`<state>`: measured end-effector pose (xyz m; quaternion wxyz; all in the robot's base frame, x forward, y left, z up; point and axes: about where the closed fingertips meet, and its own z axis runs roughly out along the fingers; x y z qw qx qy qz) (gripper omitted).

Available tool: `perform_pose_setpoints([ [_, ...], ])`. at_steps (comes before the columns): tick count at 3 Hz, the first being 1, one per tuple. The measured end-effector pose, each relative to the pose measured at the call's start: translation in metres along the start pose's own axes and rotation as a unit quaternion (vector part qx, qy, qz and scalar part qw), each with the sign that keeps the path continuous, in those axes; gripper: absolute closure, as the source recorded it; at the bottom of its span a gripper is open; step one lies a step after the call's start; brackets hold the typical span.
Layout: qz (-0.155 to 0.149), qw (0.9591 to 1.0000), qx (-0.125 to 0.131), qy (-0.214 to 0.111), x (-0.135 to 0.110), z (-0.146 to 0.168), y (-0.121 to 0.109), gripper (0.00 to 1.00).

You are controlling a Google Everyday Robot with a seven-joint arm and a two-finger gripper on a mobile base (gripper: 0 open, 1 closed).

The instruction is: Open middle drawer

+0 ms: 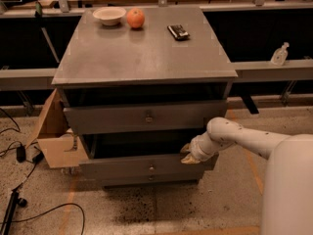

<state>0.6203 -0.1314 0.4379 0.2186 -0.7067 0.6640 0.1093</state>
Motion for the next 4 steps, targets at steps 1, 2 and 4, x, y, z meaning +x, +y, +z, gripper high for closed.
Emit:
perform_pose_setpoints([
  [1,0.0,1.0,0.0,0.0,0.0,-0.001,0.0,0.36],
  [2,0.051,0.9966,-0.064,-0.007,-0.005,0.003,0.049,0.13],
  [4,0.079,0.9918,-0.1,-0.012,-0.008,0.004,0.075,0.18],
])
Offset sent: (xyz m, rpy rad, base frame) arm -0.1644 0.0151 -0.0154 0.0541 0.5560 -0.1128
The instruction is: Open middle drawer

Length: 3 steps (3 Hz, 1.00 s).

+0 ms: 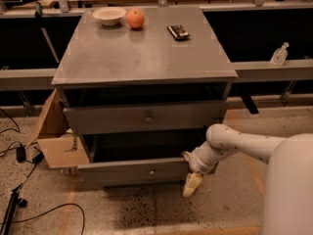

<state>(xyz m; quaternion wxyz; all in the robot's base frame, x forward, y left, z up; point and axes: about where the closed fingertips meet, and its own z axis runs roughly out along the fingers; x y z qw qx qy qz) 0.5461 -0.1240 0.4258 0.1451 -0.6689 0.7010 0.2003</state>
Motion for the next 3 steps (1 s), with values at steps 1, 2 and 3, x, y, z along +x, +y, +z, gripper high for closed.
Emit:
perform_pose_setpoints([
  [1,0.004,1.0,-0.007,0.0,-0.0004,0.0005,0.0039,0.41],
  [2,0.004,1.0,-0.008,0.0,-0.0022,-0.0029,0.0043,0.65],
  [3,0.004,1.0,-0.008,0.0,-0.0036,-0.0054,0.0046,0.88],
])
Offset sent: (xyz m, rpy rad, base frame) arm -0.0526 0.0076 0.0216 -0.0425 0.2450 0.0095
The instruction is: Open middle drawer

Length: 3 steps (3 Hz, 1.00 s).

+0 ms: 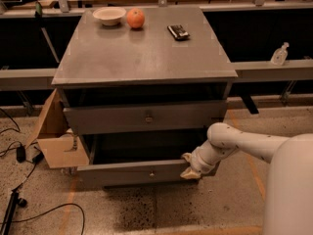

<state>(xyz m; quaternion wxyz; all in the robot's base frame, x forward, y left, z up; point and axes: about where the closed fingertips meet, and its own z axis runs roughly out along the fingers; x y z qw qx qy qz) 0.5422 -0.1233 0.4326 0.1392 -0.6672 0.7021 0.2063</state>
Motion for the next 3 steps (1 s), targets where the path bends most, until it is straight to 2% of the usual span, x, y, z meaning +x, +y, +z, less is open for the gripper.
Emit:
perform_pose_setpoints([
  [1,0.0,1.0,0.0,0.0,-0.0004,-0.0007,0.0001,1.0],
  [3,0.0,1.0,0.0,0.0,-0.0014,-0.0026,0.0004,1.0],
])
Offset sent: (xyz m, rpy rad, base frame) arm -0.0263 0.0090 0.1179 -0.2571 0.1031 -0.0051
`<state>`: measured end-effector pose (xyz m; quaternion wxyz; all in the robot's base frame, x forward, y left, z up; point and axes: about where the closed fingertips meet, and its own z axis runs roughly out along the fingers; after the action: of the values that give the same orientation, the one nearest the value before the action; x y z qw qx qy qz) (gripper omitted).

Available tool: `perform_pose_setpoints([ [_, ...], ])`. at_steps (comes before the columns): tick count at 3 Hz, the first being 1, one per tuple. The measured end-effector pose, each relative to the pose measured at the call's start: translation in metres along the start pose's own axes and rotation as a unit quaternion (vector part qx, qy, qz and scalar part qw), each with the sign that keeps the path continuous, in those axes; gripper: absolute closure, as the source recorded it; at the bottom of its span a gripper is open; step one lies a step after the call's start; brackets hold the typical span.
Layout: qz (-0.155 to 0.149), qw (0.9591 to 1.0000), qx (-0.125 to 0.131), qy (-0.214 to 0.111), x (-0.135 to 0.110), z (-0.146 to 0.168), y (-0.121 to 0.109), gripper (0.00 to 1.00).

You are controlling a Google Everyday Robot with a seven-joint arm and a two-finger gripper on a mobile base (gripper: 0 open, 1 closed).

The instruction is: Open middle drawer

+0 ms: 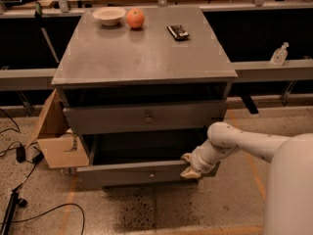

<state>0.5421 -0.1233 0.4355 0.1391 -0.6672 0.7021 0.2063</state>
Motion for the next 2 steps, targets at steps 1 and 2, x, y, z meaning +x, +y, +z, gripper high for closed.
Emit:
perform_pose_setpoints([
  [1,0.0,1.0,0.0,0.0,-0.0001,-0.0002,0.0,1.0],
  [2,0.0,1.0,0.0,0.0,-0.0002,-0.0004,0.0,1.0],
])
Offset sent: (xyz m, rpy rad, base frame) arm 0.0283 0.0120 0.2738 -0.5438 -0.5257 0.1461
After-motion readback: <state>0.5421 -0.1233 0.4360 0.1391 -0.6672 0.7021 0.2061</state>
